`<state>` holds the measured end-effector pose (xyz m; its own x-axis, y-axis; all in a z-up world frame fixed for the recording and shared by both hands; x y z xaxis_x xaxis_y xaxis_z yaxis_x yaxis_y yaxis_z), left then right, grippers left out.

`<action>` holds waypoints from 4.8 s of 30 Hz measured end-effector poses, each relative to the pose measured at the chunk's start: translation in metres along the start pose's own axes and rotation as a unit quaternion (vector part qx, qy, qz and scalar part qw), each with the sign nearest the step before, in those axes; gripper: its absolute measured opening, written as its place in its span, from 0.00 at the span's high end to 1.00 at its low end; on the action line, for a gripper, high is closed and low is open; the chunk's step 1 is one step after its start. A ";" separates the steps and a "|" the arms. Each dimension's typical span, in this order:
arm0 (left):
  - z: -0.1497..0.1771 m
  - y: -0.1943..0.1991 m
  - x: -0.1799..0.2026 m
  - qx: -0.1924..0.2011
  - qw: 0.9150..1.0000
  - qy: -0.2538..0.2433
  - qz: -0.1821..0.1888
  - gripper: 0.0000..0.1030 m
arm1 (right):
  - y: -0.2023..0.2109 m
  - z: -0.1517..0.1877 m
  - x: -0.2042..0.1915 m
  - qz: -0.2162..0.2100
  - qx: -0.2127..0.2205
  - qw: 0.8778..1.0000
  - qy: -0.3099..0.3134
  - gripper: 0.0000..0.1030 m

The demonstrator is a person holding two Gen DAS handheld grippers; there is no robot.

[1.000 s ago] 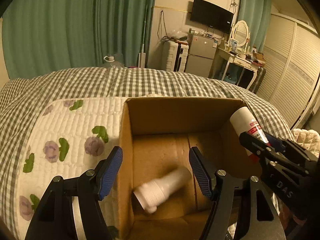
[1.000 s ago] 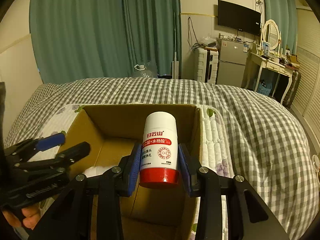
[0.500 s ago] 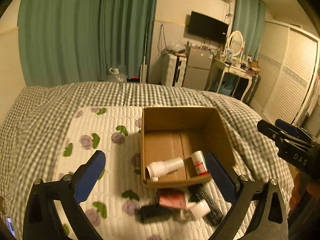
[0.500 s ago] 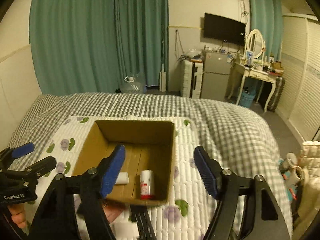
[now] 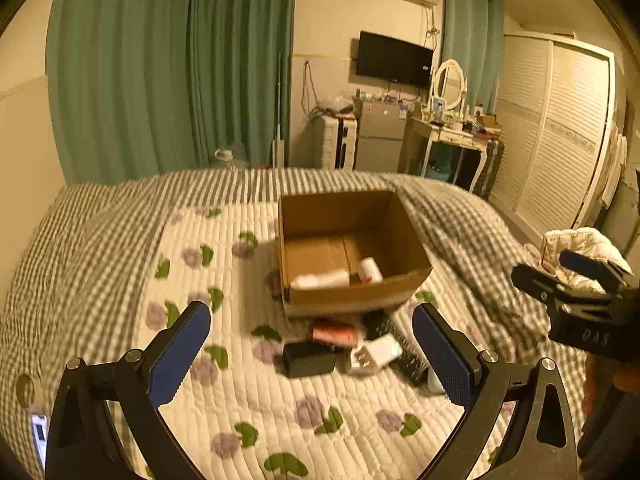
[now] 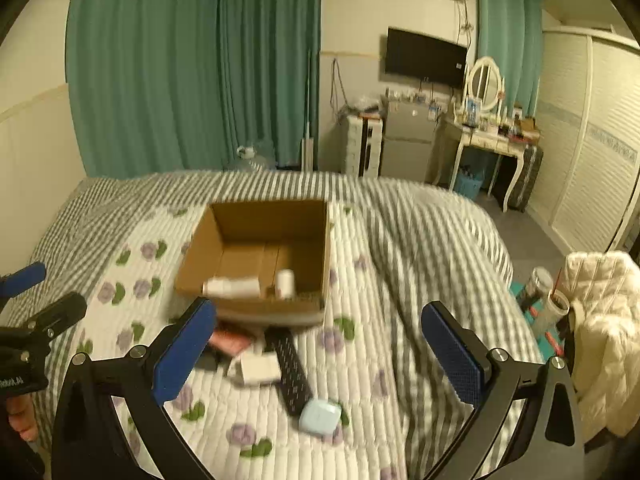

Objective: Organize rigid objects
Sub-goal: 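Grasp the light blue earbud case with the right tool while the left grasps the black power bank, then lower the power bank and earbud case into the box and open both tools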

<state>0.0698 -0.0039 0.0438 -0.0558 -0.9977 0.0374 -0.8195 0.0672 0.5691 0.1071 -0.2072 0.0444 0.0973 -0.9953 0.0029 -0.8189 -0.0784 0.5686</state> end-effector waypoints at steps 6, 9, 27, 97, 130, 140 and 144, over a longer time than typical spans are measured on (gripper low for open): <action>0.044 -0.040 0.003 -0.037 0.999 0.004 -0.011 0.00 | -0.036 0.054 0.005 -0.001 -0.057 0.998 -0.016 0.00; 0.068 -0.063 0.004 -0.059 0.998 -0.006 -0.021 0.00 | -0.063 0.082 0.008 0.008 -0.089 0.996 -0.022 0.00; 0.128 -0.108 -0.003 -0.134 0.991 -0.002 -0.014 0.00 | -0.158 0.175 0.007 -0.001 -0.237 0.972 0.006 0.40; -0.056 -0.103 0.005 -0.028 1.000 -0.008 -0.009 0.30 | -0.093 -0.063 -0.026 -0.080 -0.007 0.996 0.044 0.47; -0.039 -0.232 0.000 -0.066 0.997 -0.024 -0.014 0.29 | -0.261 -0.066 -0.024 -0.089 -0.061 0.992 0.058 0.47; -0.039 -0.145 -0.007 -0.037 0.999 -0.009 -0.004 0.09 | -0.214 -0.078 -0.020 -0.063 -0.053 0.996 0.045 0.19; -0.029 -0.107 -0.010 -0.035 0.999 -0.001 -0.011 0.01 | -0.161 -0.072 -0.011 -0.049 -0.052 0.996 0.059 0.19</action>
<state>0.1740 -0.0010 0.0062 -0.0393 -0.9990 0.0228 -0.7793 0.0449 0.6251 0.2788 -0.1797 0.0124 0.2451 -0.9688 0.0365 -0.7395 -0.1625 0.6532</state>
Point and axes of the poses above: each gripper's, at about its wrist camera, not at the fingertips, and y roughly against the way its jaws point, x to its right, z to its underside, the point moved 3 cm from there along -y, roughly the way its jaws point, and after that the axes turned 4 degrees about x, right-handed, at the moved point
